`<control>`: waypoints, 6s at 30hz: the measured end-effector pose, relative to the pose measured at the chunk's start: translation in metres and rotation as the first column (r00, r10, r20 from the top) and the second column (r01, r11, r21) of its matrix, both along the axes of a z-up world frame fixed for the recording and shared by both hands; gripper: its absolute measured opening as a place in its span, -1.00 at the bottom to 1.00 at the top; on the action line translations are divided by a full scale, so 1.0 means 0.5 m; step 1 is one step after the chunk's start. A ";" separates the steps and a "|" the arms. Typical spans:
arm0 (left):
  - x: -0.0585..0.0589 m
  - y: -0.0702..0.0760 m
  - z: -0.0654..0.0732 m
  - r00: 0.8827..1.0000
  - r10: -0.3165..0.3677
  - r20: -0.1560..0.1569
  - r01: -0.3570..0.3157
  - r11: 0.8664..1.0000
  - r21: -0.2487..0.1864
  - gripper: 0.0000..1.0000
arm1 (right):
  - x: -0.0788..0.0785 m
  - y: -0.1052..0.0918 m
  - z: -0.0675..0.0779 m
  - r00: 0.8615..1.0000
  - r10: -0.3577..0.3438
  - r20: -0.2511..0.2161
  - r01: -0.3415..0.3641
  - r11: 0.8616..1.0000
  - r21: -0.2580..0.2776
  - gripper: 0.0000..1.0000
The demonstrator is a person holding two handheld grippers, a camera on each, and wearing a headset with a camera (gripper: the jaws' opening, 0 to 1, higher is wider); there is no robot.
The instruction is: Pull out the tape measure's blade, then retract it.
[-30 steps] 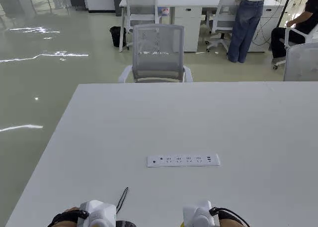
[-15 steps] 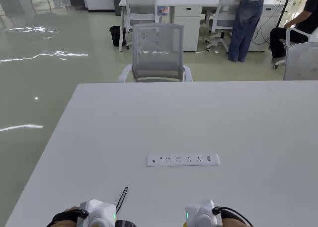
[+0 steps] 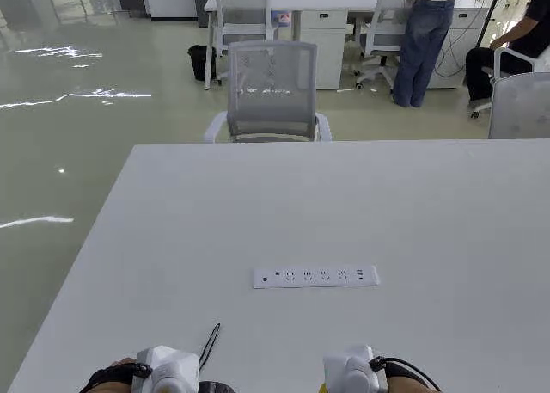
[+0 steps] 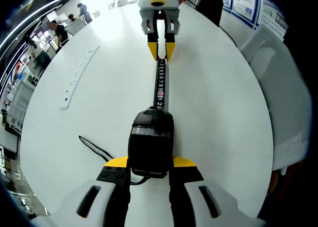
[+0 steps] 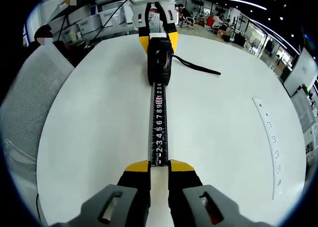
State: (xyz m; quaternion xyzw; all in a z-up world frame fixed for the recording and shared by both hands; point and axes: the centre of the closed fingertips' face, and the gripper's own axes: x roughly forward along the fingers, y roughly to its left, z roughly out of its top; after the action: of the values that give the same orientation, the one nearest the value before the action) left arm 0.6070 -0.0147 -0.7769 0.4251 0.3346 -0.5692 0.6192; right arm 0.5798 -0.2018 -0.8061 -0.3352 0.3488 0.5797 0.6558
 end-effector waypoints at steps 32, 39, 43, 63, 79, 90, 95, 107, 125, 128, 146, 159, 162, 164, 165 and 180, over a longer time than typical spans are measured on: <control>0.000 0.000 0.000 1.000 -0.001 -0.001 0.001 1.000 0.004 -0.50 | -0.005 -0.029 0.003 1.000 0.005 -0.004 -0.005 1.000 -0.015 -0.80; 0.000 0.000 0.000 1.000 0.000 -0.002 0.000 1.000 0.002 -0.50 | -0.006 -0.035 0.002 1.000 0.006 -0.006 -0.006 1.000 -0.020 -0.80; 0.000 0.000 0.000 1.000 0.001 -0.002 -0.001 1.000 0.002 -0.50 | -0.006 -0.037 -0.001 1.000 0.009 -0.006 -0.009 1.000 -0.023 -0.80; -0.001 0.000 0.001 1.000 0.003 -0.001 -0.003 1.000 0.007 -0.50 | -0.008 -0.064 -0.001 1.000 0.011 -0.003 -0.011 0.999 -0.044 -0.79; 0.002 0.001 0.000 1.000 0.002 -0.001 -0.002 1.000 0.009 -0.50 | -0.008 -0.078 -0.004 1.000 0.009 -0.005 -0.010 0.999 -0.053 -0.79; 0.003 0.002 -0.003 1.000 0.002 -0.001 -0.002 1.000 0.012 -0.50 | -0.011 -0.092 -0.002 1.000 0.007 -0.006 -0.007 0.998 -0.063 -0.79; 0.003 0.001 -0.005 1.000 0.002 -0.001 -0.002 1.000 0.012 -0.50 | -0.012 -0.101 -0.003 1.000 0.004 -0.007 -0.005 0.998 -0.068 -0.79; 0.002 0.001 -0.002 1.000 0.002 -0.001 -0.002 1.000 0.013 -0.50 | -0.013 -0.113 -0.004 1.000 0.004 -0.007 -0.004 0.997 -0.078 -0.79; 0.000 -0.001 0.000 1.000 0.003 -0.002 -0.003 1.000 0.015 -0.50 | -0.016 -0.138 -0.004 1.000 -0.003 -0.008 0.002 0.996 -0.089 -0.79; 0.000 -0.001 0.001 1.000 0.004 -0.001 -0.004 1.000 0.016 -0.50 | -0.013 -0.143 -0.005 1.000 -0.003 0.000 0.003 0.996 -0.093 -0.80; 0.001 0.000 0.001 1.000 0.008 0.000 -0.008 1.000 0.019 -0.50 | -0.014 -0.159 -0.004 1.000 -0.001 0.000 0.001 0.993 -0.115 -0.79; 0.001 -0.001 -0.001 1.000 0.009 -0.001 -0.009 0.999 0.034 -0.50 | -0.017 -0.170 -0.005 1.000 -0.002 0.001 0.002 0.991 -0.134 -0.79; 0.002 -0.001 -0.002 1.000 0.010 -0.001 -0.010 0.999 0.042 -0.50 | -0.017 -0.170 -0.005 1.000 -0.003 0.002 0.004 0.991 -0.137 -0.78; 0.001 -0.001 -0.002 1.000 0.010 -0.001 -0.010 0.999 0.045 -0.50 | -0.016 -0.170 -0.005 1.000 -0.001 0.009 0.002 0.990 -0.141 -0.78; 0.002 -0.002 -0.003 1.000 0.009 -0.001 -0.009 0.999 0.046 -0.49 | -0.015 -0.170 -0.005 1.000 -0.002 0.011 0.003 0.990 -0.143 -0.78; 0.001 -0.006 -0.004 1.000 0.006 -0.002 -0.006 0.995 0.099 -0.48 | -0.015 -0.168 -0.006 1.000 -0.026 0.015 0.029 0.985 -0.171 -0.73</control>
State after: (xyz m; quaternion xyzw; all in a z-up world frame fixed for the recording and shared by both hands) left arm 0.6077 -0.0176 -0.7789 0.4536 0.3644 -0.5505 0.5987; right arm 0.5723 -0.2859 -0.8093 -0.3890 0.3975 0.5364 0.6348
